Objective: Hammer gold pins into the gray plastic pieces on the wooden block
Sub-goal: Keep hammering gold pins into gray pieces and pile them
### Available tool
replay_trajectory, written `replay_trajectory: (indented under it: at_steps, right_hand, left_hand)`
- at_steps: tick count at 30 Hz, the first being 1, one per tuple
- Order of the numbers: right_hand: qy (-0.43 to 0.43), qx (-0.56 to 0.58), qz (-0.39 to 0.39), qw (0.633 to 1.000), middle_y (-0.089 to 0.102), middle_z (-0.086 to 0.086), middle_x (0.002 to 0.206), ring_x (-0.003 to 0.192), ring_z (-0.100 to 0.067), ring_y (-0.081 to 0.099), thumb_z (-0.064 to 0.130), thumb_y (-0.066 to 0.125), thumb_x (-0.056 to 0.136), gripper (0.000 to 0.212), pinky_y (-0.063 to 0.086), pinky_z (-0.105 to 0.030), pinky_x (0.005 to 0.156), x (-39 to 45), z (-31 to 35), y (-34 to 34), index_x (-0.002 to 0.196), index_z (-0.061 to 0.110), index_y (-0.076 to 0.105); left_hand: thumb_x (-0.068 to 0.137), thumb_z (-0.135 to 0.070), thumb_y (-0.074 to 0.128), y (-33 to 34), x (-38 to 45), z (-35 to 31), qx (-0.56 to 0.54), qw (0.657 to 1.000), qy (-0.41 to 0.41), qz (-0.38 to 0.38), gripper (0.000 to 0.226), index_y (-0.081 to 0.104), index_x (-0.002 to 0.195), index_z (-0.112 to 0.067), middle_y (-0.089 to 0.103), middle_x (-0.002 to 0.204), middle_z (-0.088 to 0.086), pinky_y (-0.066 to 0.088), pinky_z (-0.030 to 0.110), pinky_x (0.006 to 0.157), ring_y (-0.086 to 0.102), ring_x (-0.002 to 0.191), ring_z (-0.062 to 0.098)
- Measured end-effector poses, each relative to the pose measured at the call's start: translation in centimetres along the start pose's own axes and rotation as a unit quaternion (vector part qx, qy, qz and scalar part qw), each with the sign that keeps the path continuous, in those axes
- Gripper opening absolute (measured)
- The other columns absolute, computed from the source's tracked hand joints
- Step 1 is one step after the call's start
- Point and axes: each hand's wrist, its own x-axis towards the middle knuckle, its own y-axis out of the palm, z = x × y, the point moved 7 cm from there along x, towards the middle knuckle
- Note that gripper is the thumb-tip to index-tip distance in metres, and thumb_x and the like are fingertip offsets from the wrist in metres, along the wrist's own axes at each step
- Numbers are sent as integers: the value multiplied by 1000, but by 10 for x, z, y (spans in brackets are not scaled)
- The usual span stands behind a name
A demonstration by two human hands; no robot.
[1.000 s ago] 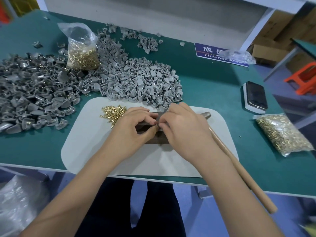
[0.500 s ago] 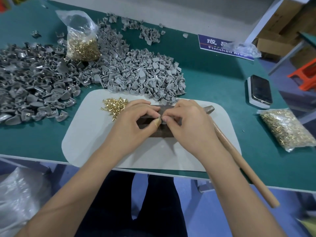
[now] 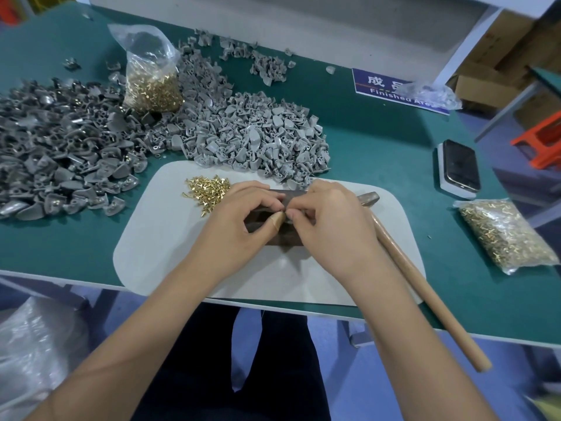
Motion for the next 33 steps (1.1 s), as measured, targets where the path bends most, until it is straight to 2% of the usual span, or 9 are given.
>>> replay_trajectory:
  at_steps: [3, 7, 10, 14, 16, 22, 25, 28, 33]
  right_hand:
    - [11, 45, -31, 998, 45, 11, 76, 80, -7, 45, 29, 67, 93, 11, 30, -24, 55, -5, -6, 5, 85, 31, 75]
    - [74, 206, -133, 967, 61, 9, 98, 85, -3, 58, 28, 72, 94, 14, 47, -20, 78, -20, -35, 2, 107, 25, 77]
    - [158, 130, -223, 953, 62, -2, 106, 99, -17, 57, 30, 66, 97, 19, 47, -30, 85, -41, -79, -12, 113, 24, 74]
    - [311, -26, -72, 947, 55, -14, 122, 118, -37, 42, 46, 62, 97, 44, 43, -47, 90, -64, -126, 3, 133, 22, 61]
    - [309, -38, -13, 950, 54, -13, 124, 118, -37, 45, 41, 58, 101, 40, 42, -44, 84, -68, -131, 12, 135, 20, 59]
    - [287, -96, -26, 953, 53, -11, 118, 91, -42, 59, 34, 37, 108, 30, 35, -41, 69, -65, -129, -12, 124, 18, 57]
    - [244, 86, -100, 961, 63, 6, 95, 78, -23, 56, 36, 32, 108, 29, 36, -36, 68, -63, -118, -32, 99, 24, 57]
    - [195, 275, -100, 936, 59, 17, 68, 57, -6, 50, 41, 45, 106, 20, 38, -29, 59, -59, -89, -34, 95, 30, 58]
    - [123, 284, 6, 951, 57, 13, 66, 54, -6, 43, 34, 49, 107, 15, 36, -18, 51, -62, -50, -6, 99, 33, 61]
  left_hand:
    - [88, -12, 74, 0, 0, -2, 8, 1000, 3, -1, 10, 73, 94, -20, 71, 107, -12, 43, 26, 103, 55, 118, 9]
    - [90, -15, 74, 0, -1, -2, 2, 1000, -1, 1, 8, 72, 92, -22, 70, 108, -13, 42, 26, 103, 56, 118, 11]
    - [89, -16, 75, 1, -1, -2, -5, 1000, -6, 4, 7, 73, 91, -23, 71, 109, -14, 41, 26, 103, 57, 119, 11]
    - [89, -17, 76, -2, -1, 1, -20, 1000, -15, 1, 7, 75, 92, -23, 71, 109, -16, 40, 23, 104, 56, 119, 11]
    - [89, -17, 76, -2, -1, 3, -21, 1000, -14, -1, 7, 74, 92, -23, 71, 109, -16, 40, 22, 104, 56, 119, 10]
    - [88, -19, 77, -1, -2, 6, -27, 1000, -10, 1, 10, 74, 91, -27, 70, 108, -20, 41, 23, 104, 55, 121, 8]
    - [87, -19, 79, -1, -2, 6, -32, 999, -16, 2, 10, 75, 90, -27, 71, 107, -20, 39, 21, 105, 54, 124, 9]
    - [85, -21, 80, -3, -1, 7, -15, 1000, -17, -7, 7, 77, 88, -27, 71, 107, -16, 37, 22, 103, 56, 118, 10]
    - [85, -27, 80, -4, -1, 7, -20, 999, -26, -4, 7, 76, 87, -32, 70, 106, -19, 37, 25, 103, 57, 115, 11]
